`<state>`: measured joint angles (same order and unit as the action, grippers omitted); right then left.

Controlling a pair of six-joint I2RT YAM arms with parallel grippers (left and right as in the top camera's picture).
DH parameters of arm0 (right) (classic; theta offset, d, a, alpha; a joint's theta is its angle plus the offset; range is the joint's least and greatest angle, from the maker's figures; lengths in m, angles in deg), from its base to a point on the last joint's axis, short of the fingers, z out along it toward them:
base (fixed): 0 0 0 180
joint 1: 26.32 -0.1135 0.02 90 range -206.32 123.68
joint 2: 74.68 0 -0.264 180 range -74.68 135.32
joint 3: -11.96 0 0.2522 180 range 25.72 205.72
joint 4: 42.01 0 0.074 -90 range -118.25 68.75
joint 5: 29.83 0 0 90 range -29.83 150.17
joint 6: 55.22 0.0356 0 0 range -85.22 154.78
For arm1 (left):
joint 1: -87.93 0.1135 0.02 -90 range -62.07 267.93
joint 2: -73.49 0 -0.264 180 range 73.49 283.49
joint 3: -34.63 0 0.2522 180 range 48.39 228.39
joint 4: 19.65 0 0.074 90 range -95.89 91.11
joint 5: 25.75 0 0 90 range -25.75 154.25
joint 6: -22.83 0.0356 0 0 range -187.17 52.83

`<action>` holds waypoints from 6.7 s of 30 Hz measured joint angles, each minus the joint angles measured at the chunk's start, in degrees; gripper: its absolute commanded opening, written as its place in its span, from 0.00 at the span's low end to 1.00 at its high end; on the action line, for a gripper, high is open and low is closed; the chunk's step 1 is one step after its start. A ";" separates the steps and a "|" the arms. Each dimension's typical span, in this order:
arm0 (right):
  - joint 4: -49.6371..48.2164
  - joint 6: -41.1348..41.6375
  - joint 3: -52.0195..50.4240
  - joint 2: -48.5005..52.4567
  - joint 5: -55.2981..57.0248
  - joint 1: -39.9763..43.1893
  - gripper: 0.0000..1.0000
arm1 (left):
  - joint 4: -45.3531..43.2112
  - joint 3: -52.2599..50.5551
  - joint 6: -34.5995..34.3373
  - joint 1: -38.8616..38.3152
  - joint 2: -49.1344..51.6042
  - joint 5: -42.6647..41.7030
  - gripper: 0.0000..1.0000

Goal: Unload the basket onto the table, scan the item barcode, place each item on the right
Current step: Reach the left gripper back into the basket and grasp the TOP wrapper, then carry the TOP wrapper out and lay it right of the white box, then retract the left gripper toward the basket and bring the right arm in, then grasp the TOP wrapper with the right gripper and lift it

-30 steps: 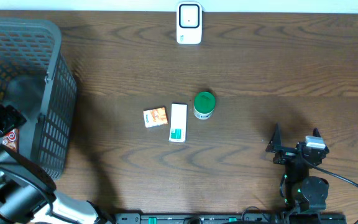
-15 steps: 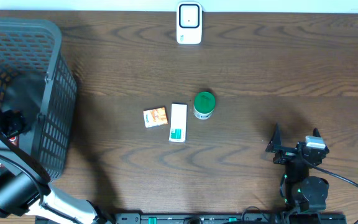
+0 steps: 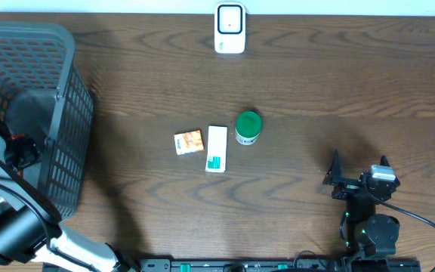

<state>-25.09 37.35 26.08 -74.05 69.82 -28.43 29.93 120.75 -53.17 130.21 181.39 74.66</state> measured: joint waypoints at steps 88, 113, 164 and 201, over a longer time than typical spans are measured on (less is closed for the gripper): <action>0.02 0.02 0.00 0.00 0.00 0.00 0.99 | 8.00 -10.47 -14.23 -55.19 -5.09 -94.23 0.08; 0.02 0.00 0.00 0.00 0.00 0.00 0.99 | 5.70 -10.86 -9.20 -51.98 5.49 -98.88 0.84; 17.18 15.30 6.05 1.62 -29.03 0.00 0.99 | 11.80 -10.86 -24.96 -80.32 -73.53 10.91 0.85; 31.50 12.41 46.77 93.04 12.55 -62.07 0.93 | 14.08 -12.87 -27.34 -80.32 -68.15 12.28 0.85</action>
<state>6.41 49.76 72.85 18.99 82.36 -90.51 44.00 107.88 -80.52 49.89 113.24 86.94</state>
